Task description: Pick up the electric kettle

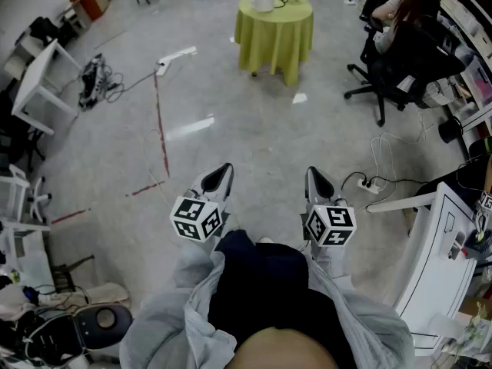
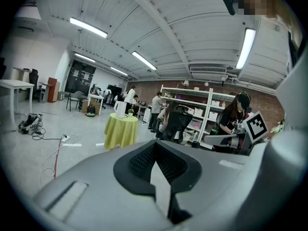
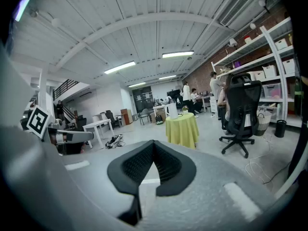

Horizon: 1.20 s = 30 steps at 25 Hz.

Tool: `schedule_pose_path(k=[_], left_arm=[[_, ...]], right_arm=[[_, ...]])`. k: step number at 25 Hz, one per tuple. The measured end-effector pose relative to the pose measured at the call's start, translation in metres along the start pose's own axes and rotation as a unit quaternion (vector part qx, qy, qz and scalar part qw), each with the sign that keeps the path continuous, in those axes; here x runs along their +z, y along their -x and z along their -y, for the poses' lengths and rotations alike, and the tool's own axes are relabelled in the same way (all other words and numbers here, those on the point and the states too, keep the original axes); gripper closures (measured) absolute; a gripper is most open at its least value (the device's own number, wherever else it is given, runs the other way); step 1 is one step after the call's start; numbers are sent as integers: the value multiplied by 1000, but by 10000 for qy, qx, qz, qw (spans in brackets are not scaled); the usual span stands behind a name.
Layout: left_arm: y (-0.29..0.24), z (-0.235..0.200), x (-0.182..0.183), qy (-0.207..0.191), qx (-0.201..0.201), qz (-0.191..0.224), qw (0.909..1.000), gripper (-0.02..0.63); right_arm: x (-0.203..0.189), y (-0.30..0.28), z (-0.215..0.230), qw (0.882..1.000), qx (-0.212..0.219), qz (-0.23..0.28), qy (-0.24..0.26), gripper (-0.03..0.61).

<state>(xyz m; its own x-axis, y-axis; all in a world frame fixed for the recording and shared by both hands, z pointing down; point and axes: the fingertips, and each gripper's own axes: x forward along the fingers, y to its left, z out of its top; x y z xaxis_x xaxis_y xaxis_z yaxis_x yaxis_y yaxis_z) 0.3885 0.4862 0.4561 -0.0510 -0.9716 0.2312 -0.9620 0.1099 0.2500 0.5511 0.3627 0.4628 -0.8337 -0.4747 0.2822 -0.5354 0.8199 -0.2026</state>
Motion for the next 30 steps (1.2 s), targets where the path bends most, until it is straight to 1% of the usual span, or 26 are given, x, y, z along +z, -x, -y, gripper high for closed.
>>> schedule_pose_path(k=[5, 8, 11, 12, 15, 19, 20, 23, 25, 26, 28, 30], left_arm=[[21, -6, -3, 144, 97, 163, 9997, 601], [35, -7, -11, 172, 201, 173, 9995, 601], [48, -7, -21, 247, 310, 148, 9991, 601], [51, -7, -25, 277, 335, 132, 9990, 601], [55, -5, -33, 307, 366, 75, 9988, 601], [53, -10, -31, 285, 465, 48, 9985, 601], [49, -12, -29, 291, 458, 59, 9985, 593], [33, -17, -23, 286, 384, 74, 9988, 480], [23, -24, -15, 260, 368, 124, 9989, 442], [17, -30, -11, 281, 377, 160, 9988, 409], [3, -46, -3, 390, 399, 229, 9982, 350], [-15, -63, 7, 463, 404, 283, 9977, 315]], right_arm=[[-3, 2, -19, 9998, 174, 73, 92, 577], [-10, 2, -31, 9995, 284, 85, 100, 575], [-21, 5, -42, 9992, 384, -5, 142, 574], [-24, 5, -44, 9991, 405, -41, 129, 564], [-30, 6, -46, 9990, 435, -116, 55, 555], [-26, 1, -49, 9984, 536, -105, 131, 575], [-24, -2, -48, 9984, 534, -105, 165, 577], [-21, -16, -39, 9987, 464, -136, 177, 577], [-16, -27, -36, 9987, 454, -140, 159, 577], [-13, -34, -36, 9987, 461, -135, 166, 577], [-7, -50, -35, 9987, 462, -130, 193, 577], [1, -71, -30, 9987, 439, -146, 226, 577]])
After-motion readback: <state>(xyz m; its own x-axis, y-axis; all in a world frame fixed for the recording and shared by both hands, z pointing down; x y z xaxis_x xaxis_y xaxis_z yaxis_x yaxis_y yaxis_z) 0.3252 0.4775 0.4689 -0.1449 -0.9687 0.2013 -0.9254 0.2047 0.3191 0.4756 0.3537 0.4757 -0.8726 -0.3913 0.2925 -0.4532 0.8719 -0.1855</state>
